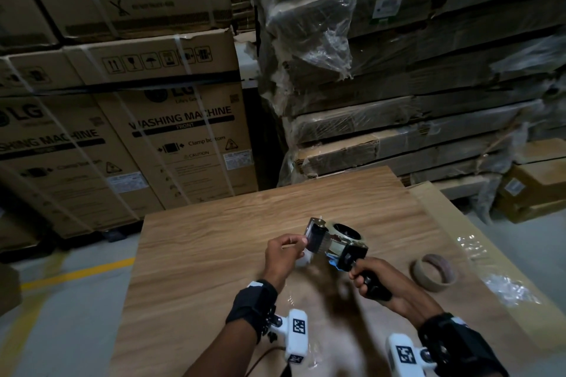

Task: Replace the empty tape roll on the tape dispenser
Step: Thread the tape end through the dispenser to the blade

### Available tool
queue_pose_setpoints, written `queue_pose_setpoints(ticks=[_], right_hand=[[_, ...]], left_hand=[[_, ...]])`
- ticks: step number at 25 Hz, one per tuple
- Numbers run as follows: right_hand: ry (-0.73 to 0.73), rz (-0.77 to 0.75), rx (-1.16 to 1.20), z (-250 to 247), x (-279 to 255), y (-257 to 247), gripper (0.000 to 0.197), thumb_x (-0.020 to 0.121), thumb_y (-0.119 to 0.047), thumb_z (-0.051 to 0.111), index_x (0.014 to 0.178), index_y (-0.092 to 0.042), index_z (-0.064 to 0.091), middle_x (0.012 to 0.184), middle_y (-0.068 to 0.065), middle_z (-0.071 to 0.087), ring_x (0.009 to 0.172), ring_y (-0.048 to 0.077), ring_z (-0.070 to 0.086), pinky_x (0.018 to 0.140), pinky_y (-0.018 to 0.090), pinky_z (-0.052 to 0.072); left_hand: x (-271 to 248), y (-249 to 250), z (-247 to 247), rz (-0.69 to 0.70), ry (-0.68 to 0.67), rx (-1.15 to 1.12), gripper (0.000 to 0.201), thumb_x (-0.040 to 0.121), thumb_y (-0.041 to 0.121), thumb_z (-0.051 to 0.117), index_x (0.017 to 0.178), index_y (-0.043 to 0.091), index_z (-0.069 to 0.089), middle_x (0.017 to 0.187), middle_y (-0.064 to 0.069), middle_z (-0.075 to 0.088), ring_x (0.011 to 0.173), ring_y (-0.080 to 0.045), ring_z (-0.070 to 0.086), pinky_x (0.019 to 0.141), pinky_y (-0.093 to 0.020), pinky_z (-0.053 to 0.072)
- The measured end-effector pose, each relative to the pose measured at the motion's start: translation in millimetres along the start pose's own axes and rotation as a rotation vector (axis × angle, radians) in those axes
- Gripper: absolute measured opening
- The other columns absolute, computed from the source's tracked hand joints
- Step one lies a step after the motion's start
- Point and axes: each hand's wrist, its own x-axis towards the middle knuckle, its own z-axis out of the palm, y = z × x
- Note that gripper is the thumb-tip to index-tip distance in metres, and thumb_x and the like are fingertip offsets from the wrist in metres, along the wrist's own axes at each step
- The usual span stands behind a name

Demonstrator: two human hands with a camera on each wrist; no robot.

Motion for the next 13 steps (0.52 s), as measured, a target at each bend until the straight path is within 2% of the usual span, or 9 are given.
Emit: queue_pose_setpoints(ticks=[3, 7, 10, 13], right_hand=[[0.022, 0.012, 0.032, -2.9, 2.5, -2.7, 0.013, 0.087, 0.009, 0.05, 0.081, -0.001, 0.056, 0.067, 0.011, 0.055, 0.044, 0.008, 0.049, 0.036, 0.015, 0.037], [0.029, 0.009, 0.058, -4.8, 4.3, -6.8, 0.01, 0.083, 0.008, 0.054, 0.08, -0.001, 0.056, 0.066, 0.011, 0.056, 0.044, 0.008, 0.049, 0.035, 0.016, 0.037], [0.033, 0.005, 0.045, -5.9, 4.9, -8.1, 0.01, 0.083, 0.008, 0.054, 0.079, -0.001, 0.056, 0.065, 0.011, 0.056, 0.044, 0.008, 0.049, 0.036, 0.015, 0.036], [0.034, 0.008, 0.052, -6.1, 5.5, -7.7, 0.008, 0.082, 0.007, 0.055, 0.081, -0.001, 0.055, 0.066, 0.011, 0.057, 0.044, 0.008, 0.048, 0.036, 0.015, 0.036]], left_hand=[[1.1, 5.2, 1.7, 0.004, 0.019, -0.067, 0.007, 0.086, 0.0, 0.073, 0.082, 0.004, 0.076, 0.082, -0.009, 0.073, 0.077, -0.018, 0.065, 0.07, -0.026, 0.056], [4.4, 12.0, 0.7, 0.001, 0.021, -0.179, 0.014, 0.082, -0.006, 0.073, 0.088, 0.006, 0.069, 0.088, -0.015, 0.073, 0.079, -0.022, 0.067, 0.071, -0.033, 0.058], [10.2, 13.1, -2.5, -0.009, 0.003, -0.177, 0.022, 0.081, -0.007, 0.075, 0.098, 0.006, 0.068, 0.087, -0.014, 0.074, 0.078, -0.021, 0.069, 0.065, -0.026, 0.058], [14.6, 11.4, -4.9, 0.019, -0.007, -0.108, 0.026, 0.082, -0.006, 0.075, 0.105, 0.005, 0.074, 0.087, -0.011, 0.073, 0.079, -0.017, 0.068, 0.065, -0.02, 0.057]])
